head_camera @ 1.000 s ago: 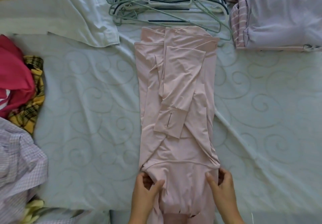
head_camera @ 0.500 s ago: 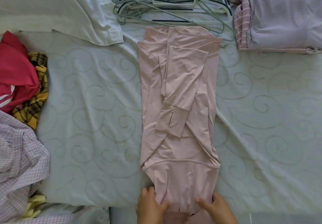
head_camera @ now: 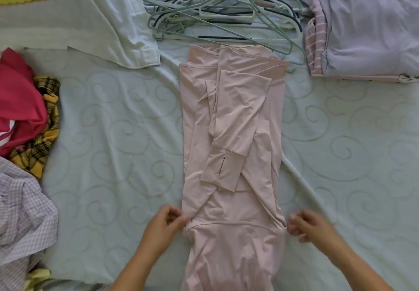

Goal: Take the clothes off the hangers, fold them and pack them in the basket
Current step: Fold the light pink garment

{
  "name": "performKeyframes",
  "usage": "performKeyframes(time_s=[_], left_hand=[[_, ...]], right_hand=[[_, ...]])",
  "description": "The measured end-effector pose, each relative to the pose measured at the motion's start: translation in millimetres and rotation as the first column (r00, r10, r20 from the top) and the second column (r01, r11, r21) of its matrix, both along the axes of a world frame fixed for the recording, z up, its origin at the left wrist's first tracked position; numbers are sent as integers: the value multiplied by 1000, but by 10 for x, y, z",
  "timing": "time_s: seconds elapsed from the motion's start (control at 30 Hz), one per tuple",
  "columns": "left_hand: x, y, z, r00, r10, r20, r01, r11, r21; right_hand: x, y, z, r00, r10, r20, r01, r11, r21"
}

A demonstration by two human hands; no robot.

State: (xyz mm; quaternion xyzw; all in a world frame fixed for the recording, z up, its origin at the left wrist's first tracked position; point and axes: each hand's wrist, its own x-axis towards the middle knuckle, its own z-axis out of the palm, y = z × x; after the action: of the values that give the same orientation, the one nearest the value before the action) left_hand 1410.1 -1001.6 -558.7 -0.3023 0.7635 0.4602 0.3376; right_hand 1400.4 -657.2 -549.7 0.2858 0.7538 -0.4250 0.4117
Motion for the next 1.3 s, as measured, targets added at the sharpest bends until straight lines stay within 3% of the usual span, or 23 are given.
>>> performKeyframes(time_s=[0.1, 0.17, 0.33, 0.43, 0.53, 0.6, 0.7, 0.8, 0.87, 0.9, 0.93, 0.97, 1.0, 1.03, 1.07, 1.1, 1.2, 1.27, 1.3], left_hand=[[-914, -15, -97, 968, 15, -250, -70, 975, -211], [-1533, 34, -159, 936, 123, -330, -180, 972, -149], [-2725, 165, -383, 880, 383, -282, -317, 914, 251], [-3056, 273, -397, 905, 379, -194, -309, 899, 311], [-3211, 309, -313, 942, 324, -92, -258, 871, 419], [-3266, 277, -249, 940, 326, -99, -244, 848, 470], [-3239, 139, -36, 941, 288, -176, -131, 792, 596], [-2989, -74, 222, 950, 116, -289, 127, 703, 700], [-2640, -230, 270, 905, -66, -421, 327, 741, 586], [-2436, -288, 236, 859, -205, -469, 437, 771, 464], [-2217, -338, 171, 781, -383, -493, 574, 752, 324], [-2002, -355, 91, 680, -565, -468, 699, 692, 181], [-1823, -373, -20, 516, -726, -455, 808, 589, -23], [-1663, -380, -86, 322, -830, -456, 869, 450, -205], [-1539, -397, -159, 149, -876, -459, 864, 341, -371], [-1435, -369, -161, 59, -882, -468, 837, 299, -458], [-1298, -83, -90, 14, -780, -626, 695, 458, -554], [-1317, 218, -135, 74, -733, -676, 579, 583, -569], [-1315, 379, -233, 107, -750, -653, 533, 597, -599]], right_hand=[[-888, -12, -90, 943, -81, -322, 121, 987, 106], [-1528, -110, -191, 890, -190, -415, 219, 976, 23], [-2711, -410, -413, 787, -506, -354, 404, 855, -325], [-3103, -525, -434, 806, -527, -269, 442, 839, -318], [-3254, -588, -375, 905, -399, -150, 328, 877, -351], [-3257, -584, -274, 915, -331, -230, 229, 896, -381], [-3164, -537, -22, 853, -227, -470, 45, 929, -367], [-2757, -359, 217, 708, -72, -703, -125, 966, -225], [-2355, -262, 312, 559, 230, -797, -370, 929, 8], [-2161, -222, 299, 436, 433, -788, -513, 840, 178], [-1985, -121, 182, 257, 595, -762, -642, 694, 325], [-1808, -2, 18, 58, 686, -725, -708, 540, 455], [-1629, 88, -148, -106, 742, -662, -711, 409, 573], [-1452, 121, -264, -194, 789, -584, -688, 315, 654], [-1304, 146, -353, -221, 822, -524, -652, 275, 707], [-1205, 168, -401, -211, 841, -499, -623, 277, 731], [-1160, 3, -272, -115, 787, -606, -536, 465, 705], [-1202, -306, -214, -83, 719, -690, -463, 586, 665], [-1214, -458, -251, -53, 714, -698, -435, 613, 659]])
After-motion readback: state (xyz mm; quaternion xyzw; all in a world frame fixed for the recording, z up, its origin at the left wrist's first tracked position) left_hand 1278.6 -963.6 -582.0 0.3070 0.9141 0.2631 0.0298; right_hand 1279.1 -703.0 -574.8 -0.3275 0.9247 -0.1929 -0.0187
